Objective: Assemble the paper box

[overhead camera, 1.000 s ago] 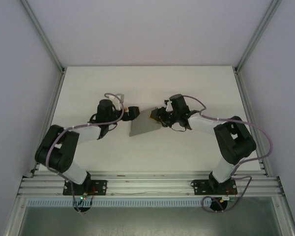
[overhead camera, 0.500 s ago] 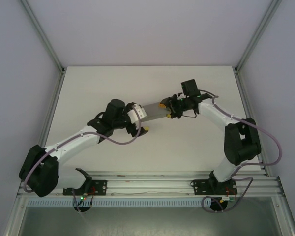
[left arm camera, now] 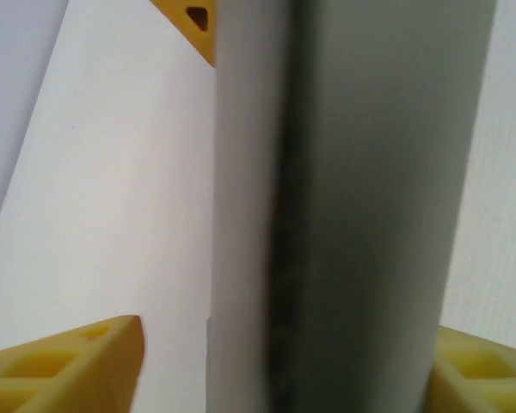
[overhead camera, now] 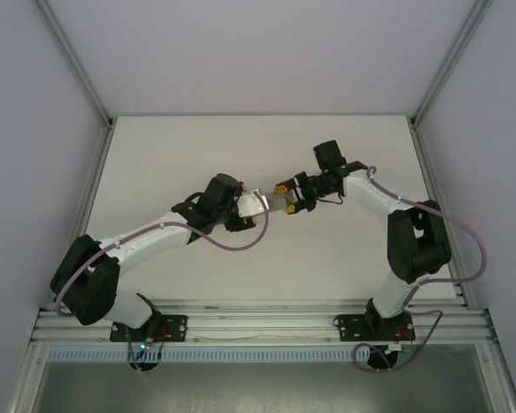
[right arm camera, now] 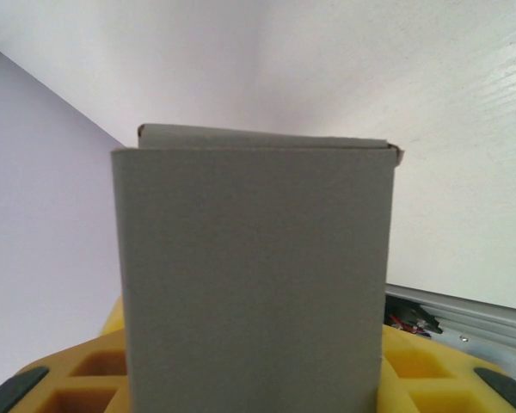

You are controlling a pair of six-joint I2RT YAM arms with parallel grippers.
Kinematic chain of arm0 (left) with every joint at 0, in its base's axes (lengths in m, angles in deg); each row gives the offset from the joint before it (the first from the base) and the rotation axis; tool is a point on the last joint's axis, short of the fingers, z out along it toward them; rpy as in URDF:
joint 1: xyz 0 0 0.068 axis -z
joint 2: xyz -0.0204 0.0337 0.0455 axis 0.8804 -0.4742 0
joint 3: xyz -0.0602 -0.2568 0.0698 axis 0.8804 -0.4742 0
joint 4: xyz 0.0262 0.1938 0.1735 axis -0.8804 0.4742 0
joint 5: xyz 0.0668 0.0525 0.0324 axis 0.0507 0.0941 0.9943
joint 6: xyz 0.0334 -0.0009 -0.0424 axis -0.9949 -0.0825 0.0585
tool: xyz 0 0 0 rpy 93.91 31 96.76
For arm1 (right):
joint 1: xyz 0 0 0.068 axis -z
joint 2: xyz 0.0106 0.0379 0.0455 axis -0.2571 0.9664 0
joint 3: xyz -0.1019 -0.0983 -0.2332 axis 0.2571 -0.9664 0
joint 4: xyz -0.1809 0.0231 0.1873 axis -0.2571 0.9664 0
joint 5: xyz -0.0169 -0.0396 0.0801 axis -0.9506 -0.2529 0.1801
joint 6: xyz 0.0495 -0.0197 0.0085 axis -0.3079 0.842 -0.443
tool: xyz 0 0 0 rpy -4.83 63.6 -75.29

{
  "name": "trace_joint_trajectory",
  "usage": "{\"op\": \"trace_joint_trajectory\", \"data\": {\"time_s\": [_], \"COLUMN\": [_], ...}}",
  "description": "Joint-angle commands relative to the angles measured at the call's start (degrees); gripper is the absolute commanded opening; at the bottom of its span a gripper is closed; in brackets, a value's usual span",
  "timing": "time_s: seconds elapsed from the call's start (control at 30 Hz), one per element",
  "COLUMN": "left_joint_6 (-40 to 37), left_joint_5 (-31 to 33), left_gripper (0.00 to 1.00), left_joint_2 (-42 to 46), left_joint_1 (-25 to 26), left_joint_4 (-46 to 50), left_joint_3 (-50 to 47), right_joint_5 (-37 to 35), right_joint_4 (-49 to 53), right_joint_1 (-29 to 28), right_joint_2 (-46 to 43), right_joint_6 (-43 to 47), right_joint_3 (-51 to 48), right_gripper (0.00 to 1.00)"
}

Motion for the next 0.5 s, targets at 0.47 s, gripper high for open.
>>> {"op": "trace_joint_trajectory", "data": {"time_s": [0.47], "left_joint_6": [-5.23], "left_joint_5": [0.66], "left_gripper": [0.41], "left_joint_2": [2.57], "left_joint_1": [0.42], "left_joint_4": [4.53], "left_joint_3": [2.44], "right_joint_5": [-3.52], "right_joint_4": [1.41], "right_joint_1": [0.89], "right_joint_2": [-5.61], "right_joint_6": [6.43], "right_joint_3": [-2.23], "right_gripper": [0.73]}}
